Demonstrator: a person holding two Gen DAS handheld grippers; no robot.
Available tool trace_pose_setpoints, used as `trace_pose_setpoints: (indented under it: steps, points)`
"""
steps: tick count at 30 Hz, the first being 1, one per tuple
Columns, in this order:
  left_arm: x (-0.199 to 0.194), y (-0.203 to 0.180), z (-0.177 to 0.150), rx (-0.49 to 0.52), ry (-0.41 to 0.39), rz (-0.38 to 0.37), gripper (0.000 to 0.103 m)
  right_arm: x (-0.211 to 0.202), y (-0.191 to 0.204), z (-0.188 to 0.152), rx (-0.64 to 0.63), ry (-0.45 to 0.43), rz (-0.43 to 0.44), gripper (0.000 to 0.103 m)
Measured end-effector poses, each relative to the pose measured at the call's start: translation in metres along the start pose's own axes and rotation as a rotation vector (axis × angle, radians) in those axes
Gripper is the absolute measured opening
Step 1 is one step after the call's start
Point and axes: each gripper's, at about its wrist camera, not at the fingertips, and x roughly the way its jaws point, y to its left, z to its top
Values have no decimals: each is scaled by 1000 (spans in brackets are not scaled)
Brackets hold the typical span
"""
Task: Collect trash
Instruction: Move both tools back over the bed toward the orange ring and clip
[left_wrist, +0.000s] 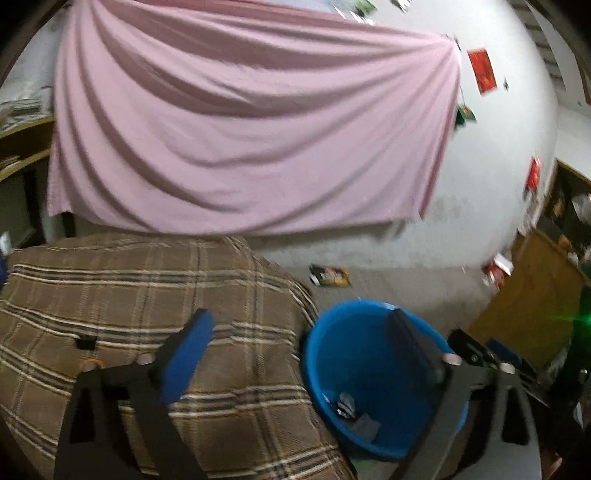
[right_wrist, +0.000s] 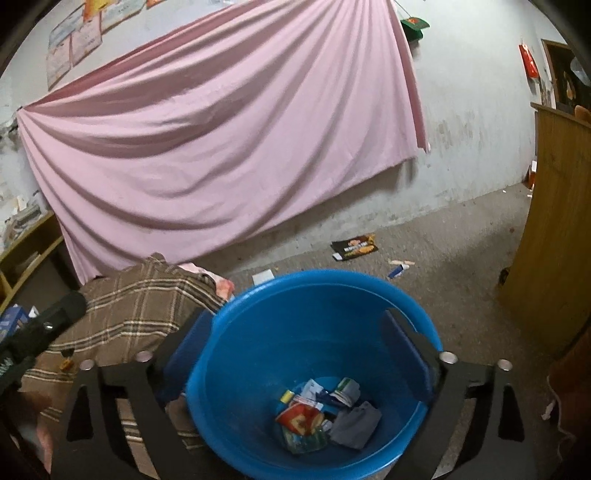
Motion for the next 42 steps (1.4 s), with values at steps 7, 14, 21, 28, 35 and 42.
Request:
trace_pose_setpoints:
  steps: [7,14,21,28,35,42]
  points:
    - [-31,27,9,-20,-94,47,100,-17,23,7,-15,-82,17,103]
    - [-62,49,15,-28,-169,93,101,-35,48,11,-31,-165,45,103]
    - [-94,65,21,19,-250,165,101,-57,77,16,-60,-279,95,103]
    - [-130,92,22,71,-330,245,101,-76,116,15,-100,-413,161,103]
    - [-157,126,16,71,-384,311,101,-90,155,11,-142,-528,230,103]
    - [-179,149,7,68,-430,364,101,-94,185,2,-188,-584,295,103]
